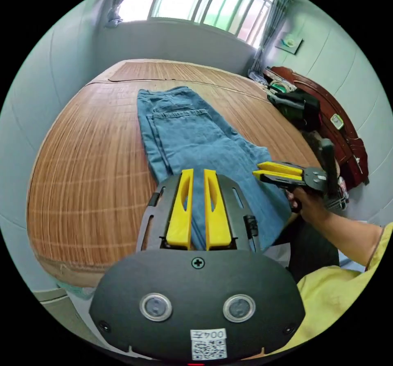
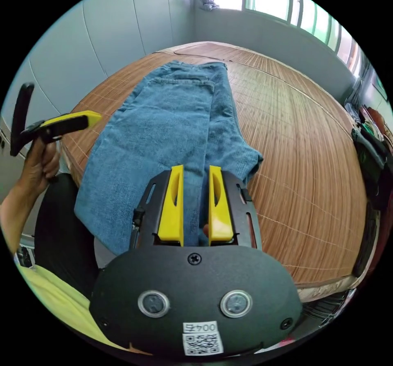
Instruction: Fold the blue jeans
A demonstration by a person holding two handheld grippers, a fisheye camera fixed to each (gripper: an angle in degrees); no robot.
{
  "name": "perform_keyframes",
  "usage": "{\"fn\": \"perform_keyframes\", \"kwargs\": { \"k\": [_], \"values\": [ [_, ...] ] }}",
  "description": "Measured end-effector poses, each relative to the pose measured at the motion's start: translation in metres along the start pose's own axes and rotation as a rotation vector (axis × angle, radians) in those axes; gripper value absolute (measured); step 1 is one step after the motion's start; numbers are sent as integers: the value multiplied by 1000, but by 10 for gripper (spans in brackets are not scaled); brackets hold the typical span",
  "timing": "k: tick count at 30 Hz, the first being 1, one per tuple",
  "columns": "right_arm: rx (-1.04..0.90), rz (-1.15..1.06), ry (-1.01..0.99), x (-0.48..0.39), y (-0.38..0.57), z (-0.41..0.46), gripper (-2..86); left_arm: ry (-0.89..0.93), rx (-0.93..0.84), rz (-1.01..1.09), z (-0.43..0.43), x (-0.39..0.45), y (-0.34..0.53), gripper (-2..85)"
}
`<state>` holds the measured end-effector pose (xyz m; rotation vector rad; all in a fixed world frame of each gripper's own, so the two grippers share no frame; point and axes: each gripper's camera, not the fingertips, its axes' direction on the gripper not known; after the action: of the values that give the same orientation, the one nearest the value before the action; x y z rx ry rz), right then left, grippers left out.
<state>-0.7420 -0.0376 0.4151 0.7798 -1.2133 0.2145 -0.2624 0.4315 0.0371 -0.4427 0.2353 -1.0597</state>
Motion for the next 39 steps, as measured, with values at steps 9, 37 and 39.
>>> {"fn": "perform_keyframes", "kwargs": {
  "k": [9, 37, 39],
  "values": [
    [-40, -17, -7, -3, -35, 23, 145, -136, -115, -39, 79, -6, -31, 59],
    [-168, 34, -27, 43, -87, -20, 119, -16, 13, -126, -20, -32, 66, 3],
    [-124, 64, -35, 48, -68, -40, 99, -26, 32, -140, -38, -32, 96, 2]
  ]
}}
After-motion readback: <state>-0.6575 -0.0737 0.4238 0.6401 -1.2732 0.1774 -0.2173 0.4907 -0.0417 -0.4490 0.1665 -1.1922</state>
